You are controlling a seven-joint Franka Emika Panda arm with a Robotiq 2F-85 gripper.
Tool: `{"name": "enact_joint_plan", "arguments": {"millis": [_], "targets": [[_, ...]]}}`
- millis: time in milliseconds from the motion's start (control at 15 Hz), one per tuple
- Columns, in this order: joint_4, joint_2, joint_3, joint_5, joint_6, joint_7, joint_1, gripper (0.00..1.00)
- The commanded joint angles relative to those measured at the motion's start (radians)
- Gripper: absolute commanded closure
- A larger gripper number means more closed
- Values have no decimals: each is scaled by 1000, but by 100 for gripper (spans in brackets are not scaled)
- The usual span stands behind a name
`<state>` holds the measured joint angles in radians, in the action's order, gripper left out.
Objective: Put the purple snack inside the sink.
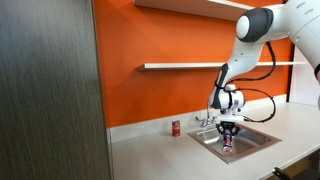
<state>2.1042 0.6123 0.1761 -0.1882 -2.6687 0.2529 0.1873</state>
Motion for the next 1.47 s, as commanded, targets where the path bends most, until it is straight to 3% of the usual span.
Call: {"name": "enact_joint_plan", "arguments": {"millis": [0,867,1400], "targets": [[-78,64,-47,-38,22,-68,56,88],[-270,274,-97,-43,49,-130,114,88],[-374,358,-90,-30,108,-136,112,88]]}}
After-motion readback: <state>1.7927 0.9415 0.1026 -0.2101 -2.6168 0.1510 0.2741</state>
